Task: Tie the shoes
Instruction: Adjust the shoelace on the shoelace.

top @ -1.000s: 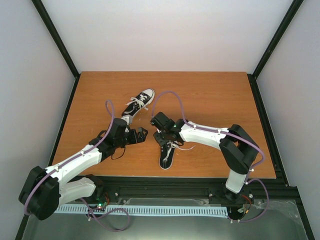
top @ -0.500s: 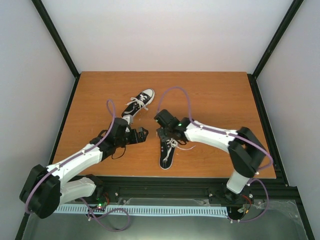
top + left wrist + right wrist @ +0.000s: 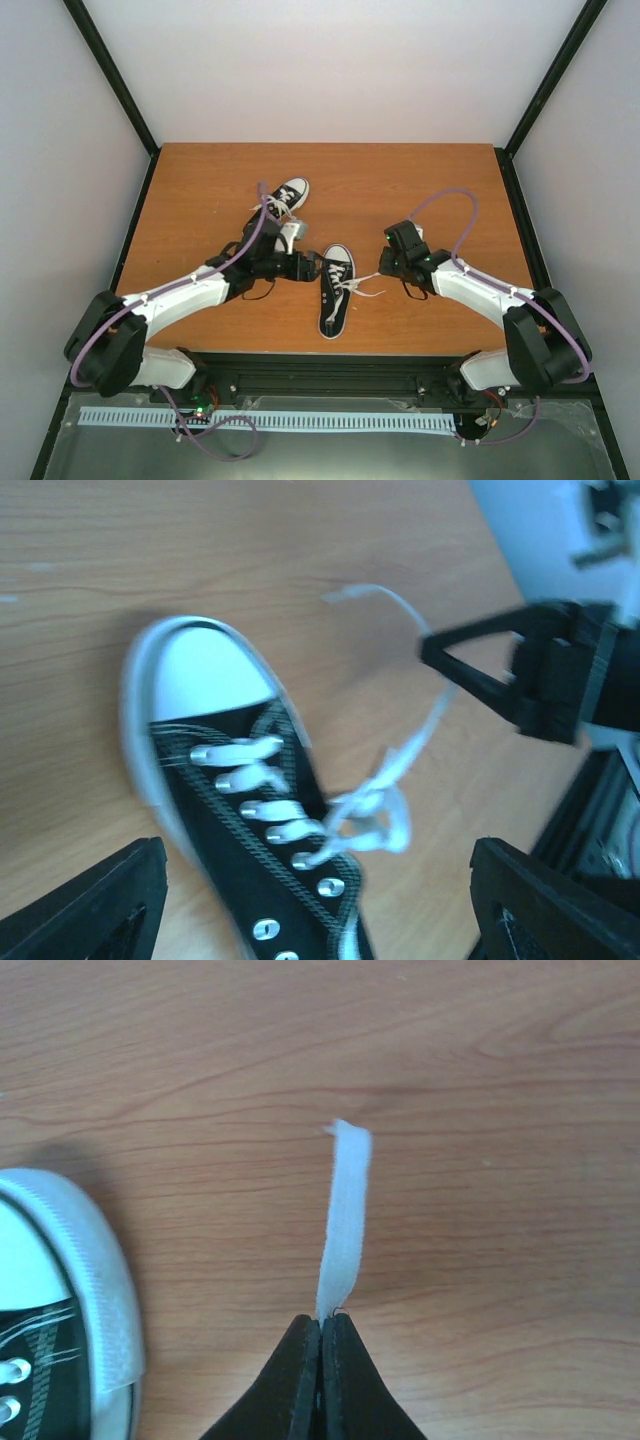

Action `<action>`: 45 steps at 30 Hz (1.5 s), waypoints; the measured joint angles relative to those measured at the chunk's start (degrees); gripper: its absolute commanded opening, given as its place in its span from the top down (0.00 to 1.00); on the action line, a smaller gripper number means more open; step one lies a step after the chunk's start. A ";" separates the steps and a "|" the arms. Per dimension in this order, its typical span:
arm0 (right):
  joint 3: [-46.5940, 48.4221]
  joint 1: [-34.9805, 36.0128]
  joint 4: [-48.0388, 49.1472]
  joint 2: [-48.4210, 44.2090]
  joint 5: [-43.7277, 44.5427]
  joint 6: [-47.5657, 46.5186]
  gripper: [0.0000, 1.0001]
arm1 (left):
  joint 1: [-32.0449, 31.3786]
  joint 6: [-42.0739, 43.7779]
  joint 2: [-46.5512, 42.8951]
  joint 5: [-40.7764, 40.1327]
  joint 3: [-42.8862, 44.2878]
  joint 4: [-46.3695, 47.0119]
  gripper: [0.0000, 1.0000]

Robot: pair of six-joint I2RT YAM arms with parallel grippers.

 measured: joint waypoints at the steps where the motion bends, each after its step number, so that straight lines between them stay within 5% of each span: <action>1: -0.83 -0.63 0.37 -0.02 0.02 1.11 0.97 | -1.55 0.92 1.20 0.85 0.94 0.26 0.19; 11: -4.68 -5.16 2.71 -4.00 -0.07 5.70 0.97 | -10.23 8.90 11.45 2.43 9.11 -1.29 0.32; 31: -1.46 -7.74 1.29 -12.90 -2.32 4.63 0.97 | -11.80 12.70 19.98 0.00 13.46 -2.51 0.28; 45: -1.46 -7.74 2.45 -12.28 -5.27 3.91 0.97 | -12.46 13.38 22.91 -0.02 15.04 -1.46 0.97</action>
